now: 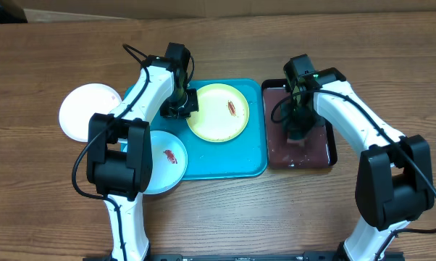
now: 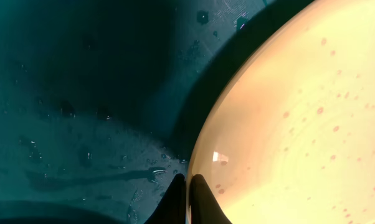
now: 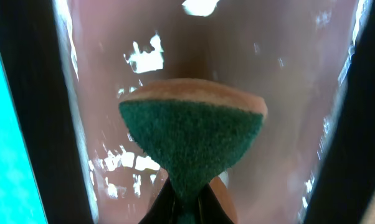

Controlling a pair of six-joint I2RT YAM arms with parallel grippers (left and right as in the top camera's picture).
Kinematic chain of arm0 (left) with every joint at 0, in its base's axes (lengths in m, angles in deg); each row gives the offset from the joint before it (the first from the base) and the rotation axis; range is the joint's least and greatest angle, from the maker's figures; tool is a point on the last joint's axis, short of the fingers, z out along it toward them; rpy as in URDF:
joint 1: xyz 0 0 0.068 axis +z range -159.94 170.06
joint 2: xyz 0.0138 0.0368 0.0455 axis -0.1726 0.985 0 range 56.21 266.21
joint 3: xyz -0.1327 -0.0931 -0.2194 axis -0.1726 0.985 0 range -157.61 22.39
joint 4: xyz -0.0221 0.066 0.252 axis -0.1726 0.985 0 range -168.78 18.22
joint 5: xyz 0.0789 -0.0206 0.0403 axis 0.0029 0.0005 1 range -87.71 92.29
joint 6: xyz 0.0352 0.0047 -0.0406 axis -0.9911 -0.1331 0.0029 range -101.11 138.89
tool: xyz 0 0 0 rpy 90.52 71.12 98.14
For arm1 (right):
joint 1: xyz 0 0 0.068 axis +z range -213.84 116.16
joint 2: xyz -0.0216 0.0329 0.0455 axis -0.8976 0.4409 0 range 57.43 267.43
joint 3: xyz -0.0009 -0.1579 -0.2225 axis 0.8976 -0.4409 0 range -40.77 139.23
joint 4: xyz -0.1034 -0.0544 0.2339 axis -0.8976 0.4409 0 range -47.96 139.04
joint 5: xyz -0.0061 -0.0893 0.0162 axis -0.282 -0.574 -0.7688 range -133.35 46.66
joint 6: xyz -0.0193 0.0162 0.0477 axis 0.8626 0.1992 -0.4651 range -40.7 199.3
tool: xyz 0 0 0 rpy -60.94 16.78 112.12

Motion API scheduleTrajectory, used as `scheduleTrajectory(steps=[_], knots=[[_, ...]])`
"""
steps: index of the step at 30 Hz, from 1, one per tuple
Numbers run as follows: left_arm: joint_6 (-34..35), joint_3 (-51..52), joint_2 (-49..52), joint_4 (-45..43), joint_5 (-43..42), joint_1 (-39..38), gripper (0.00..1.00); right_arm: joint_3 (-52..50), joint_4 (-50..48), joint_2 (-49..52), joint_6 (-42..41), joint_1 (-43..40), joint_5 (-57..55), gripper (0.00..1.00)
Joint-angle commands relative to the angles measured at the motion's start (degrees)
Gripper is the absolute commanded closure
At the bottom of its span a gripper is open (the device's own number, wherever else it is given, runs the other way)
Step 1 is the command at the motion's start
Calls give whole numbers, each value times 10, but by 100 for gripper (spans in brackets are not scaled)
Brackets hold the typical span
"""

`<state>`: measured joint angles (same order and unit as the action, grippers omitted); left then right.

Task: Clean dirty plates on tray and stack at the side
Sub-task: 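Dab the sponge in the black tray water with the right gripper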

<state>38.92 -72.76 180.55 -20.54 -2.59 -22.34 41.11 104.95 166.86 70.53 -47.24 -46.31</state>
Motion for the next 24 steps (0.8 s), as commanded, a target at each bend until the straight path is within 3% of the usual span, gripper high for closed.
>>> scheduleTrajectory(steps=[1,6,15,24], knots=[[8,3,9,2,8,-4,96,75,37,-12,0,2,-3,96],[8,3,9,3,8,-4,96,105,72,-12,1,2,0,96],[8,3,9,2,8,-4,96,-12,-48,-10,40,2,-6,96],[8,3,9,9,4,-4,96,157,66,-13,39,7,-12,96]])
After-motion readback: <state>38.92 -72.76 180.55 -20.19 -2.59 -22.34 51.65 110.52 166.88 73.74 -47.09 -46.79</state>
